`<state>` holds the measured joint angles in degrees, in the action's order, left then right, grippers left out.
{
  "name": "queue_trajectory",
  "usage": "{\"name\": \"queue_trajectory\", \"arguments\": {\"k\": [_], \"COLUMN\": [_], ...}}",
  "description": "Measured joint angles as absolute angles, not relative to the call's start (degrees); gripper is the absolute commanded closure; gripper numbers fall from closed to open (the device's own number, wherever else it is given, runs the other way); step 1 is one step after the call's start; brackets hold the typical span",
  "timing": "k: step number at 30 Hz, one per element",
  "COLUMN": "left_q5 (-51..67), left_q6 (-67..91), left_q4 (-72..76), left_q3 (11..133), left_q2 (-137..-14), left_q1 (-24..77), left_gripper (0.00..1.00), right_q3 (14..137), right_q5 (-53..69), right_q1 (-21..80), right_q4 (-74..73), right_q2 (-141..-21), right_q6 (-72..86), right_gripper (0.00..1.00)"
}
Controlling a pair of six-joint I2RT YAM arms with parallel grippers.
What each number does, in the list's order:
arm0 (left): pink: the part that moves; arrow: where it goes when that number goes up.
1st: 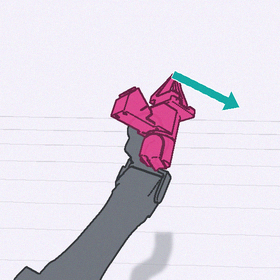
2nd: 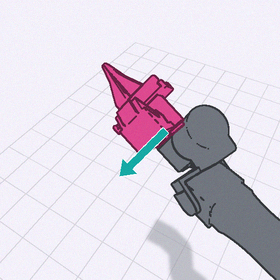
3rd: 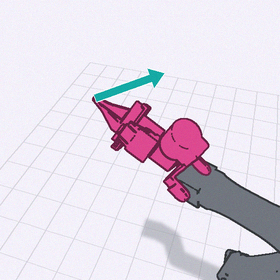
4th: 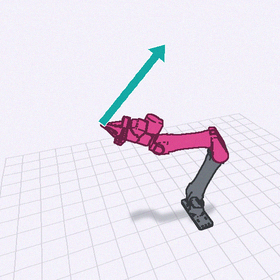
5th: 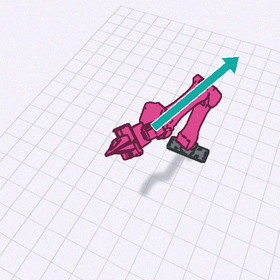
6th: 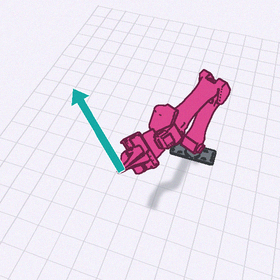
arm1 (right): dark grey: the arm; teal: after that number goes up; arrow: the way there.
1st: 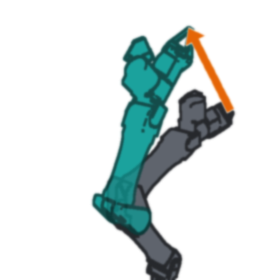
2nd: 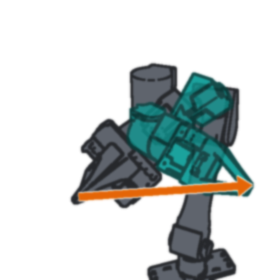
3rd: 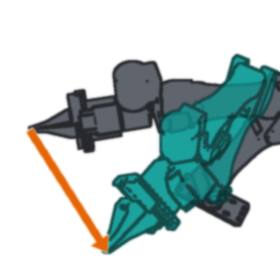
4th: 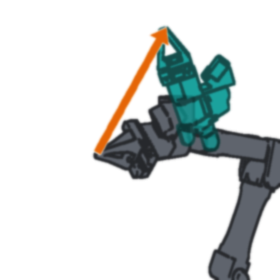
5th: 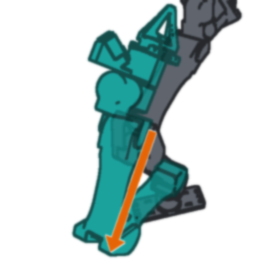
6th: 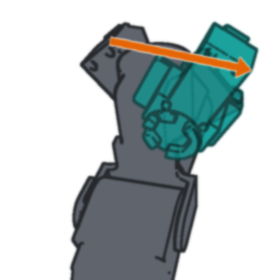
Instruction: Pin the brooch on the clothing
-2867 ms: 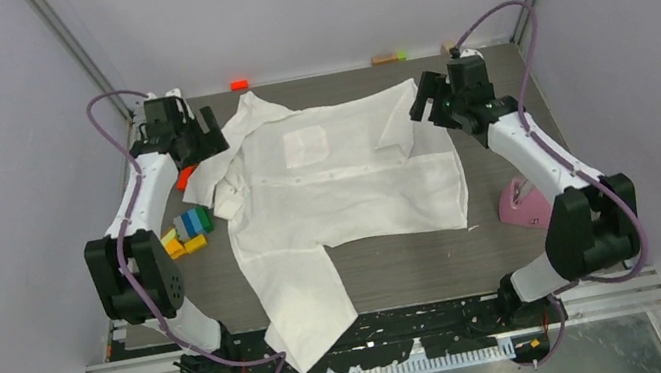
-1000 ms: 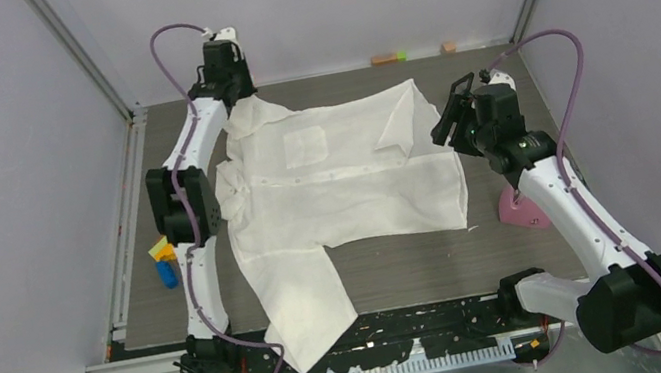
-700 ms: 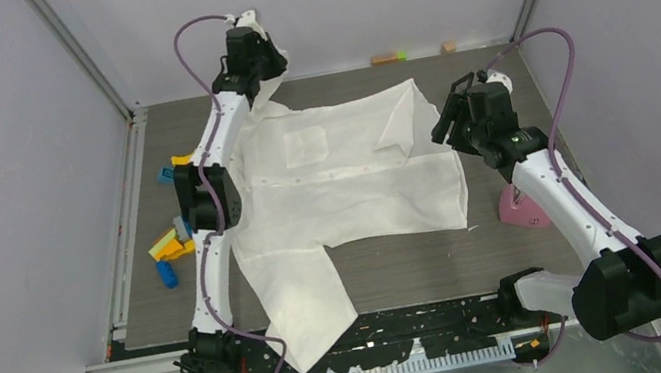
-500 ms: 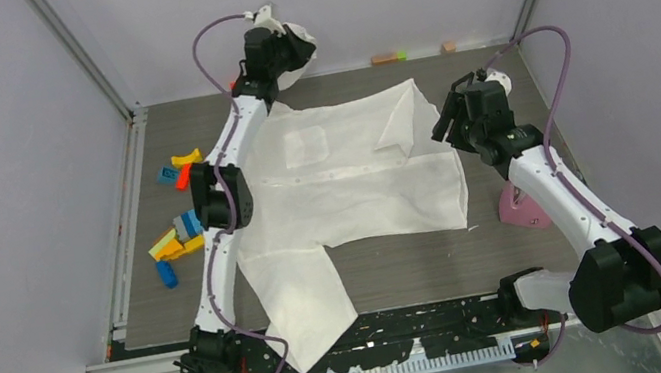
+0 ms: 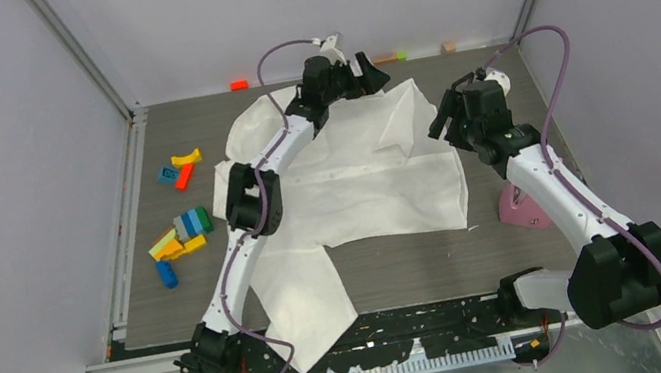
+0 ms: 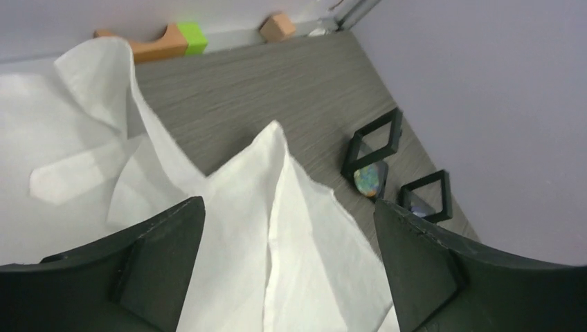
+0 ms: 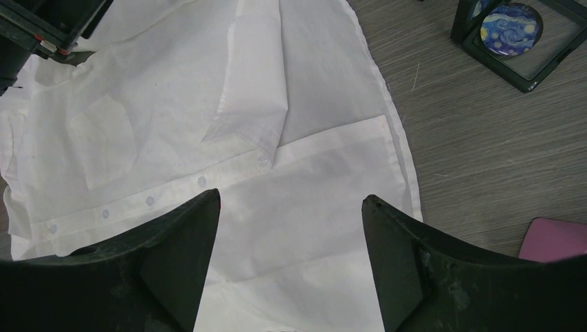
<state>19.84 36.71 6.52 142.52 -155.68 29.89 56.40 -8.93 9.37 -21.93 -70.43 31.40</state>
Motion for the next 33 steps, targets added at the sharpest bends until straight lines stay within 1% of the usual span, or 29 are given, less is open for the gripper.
{"name": "queue_trajectory", "arguments": {"k": [4, 6, 8, 12, 15, 18, 21, 26, 33], "left_q5": [21.56, 21.50, 20.62, 17.10, 15.03, 12.95, 10.35, 5.91, 2.68], "left_q6": [34.02, 32.08, 29.69, 26.52, 26.24, 26.55, 26.61, 26.59, 26.59], "left_q4": [3.27, 1.72, -0.16, -1.15, -1.15, -0.58, -0.93, -2.04, -3.90], "left_q3": [133.10, 124.36, 115.42, 98.83, 88.77, 78.94, 71.40, 60.23, 53.65], "left_q2": [-150.17, -144.07, -136.68, -119.85, -108.31, -98.94, -94.43, -91.94, -88.68], "left_q1": [28.69, 27.73, 26.83, 24.97, 23.24, 21.41, 19.64, 16.23, 10.48], "left_gripper": [0.00, 0.00, 0.00, 0.00, 0.00, 0.00, 0.00, 0.00, 0.00], "right_q3": [56.40, 56.34, 56.27, 56.25, 56.36, 57.10, 60.18, 69.56, 82.04], "right_q5": [-8.88, -8.58, -7.90, -5.13, -3.66, -4.89, -9.32, -17.56, -28.05], "right_q1": [9.37, 9.37, 9.37, 9.47, 10.61, 14.20, 19.29, 25.02, 29.52], "right_q4": [-22.09, -22.26, -22.33, -22.22, -22.26, -22.39, -22.85, -24.34, -27.49], "right_q2": [-70.41, -70.43, -70.46, -71.57, -74.54, -78.67, -84.82, -97.10, -110.26], "right_q6": [31.11, 30.74, 30.28, 28.75, 26.98, 25.04, 22.55, 17.26, 9.23], "right_gripper": [0.12, 0.09, 0.07, 0.07, 0.06, 0.04, 0.04, 0.09, 0.09]}}
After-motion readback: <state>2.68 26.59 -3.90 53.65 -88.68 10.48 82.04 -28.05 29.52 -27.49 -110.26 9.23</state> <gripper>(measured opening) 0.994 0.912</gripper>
